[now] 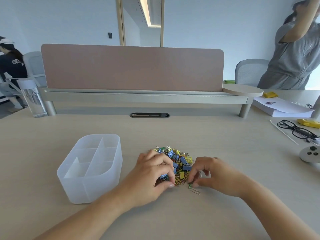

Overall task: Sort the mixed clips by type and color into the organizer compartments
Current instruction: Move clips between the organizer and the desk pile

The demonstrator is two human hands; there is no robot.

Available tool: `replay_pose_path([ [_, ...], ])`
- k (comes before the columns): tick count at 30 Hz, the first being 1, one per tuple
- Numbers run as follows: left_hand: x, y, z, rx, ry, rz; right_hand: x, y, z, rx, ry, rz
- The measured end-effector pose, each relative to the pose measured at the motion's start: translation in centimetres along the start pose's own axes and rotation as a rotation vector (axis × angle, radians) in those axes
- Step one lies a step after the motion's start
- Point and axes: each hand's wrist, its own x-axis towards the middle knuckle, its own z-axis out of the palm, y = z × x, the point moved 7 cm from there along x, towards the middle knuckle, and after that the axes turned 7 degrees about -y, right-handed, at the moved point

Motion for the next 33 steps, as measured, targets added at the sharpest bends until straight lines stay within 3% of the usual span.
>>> replay_pose_path([
  [5,0.1,0.8,0.9,0.032,-0.051,0.044,-0.2,0.4,-0.4,-0.047,-0.001,0.042],
  [10,0.0,-0.2,0.1,0.023,0.026,-0.020,-0.1,-0.1,0.0,-0.029,-0.012,0.035],
  [16,-0.1,-0.5,0.5,0.062,-0.036,-0.055,-0.1,-0.1,0.2,-0.069,-0.034,0.047],
  [20,-0.1,0.2,0.2,0.076,-0.010,-0.022,-0.1,0.6,-0.2,-0.133,0.001,0.063],
  [33,-0.1,-0.1,0.6,0.114,-0.025,-0.036,-0.3,1.1,-1.9,0.006,0.142,0.046],
])
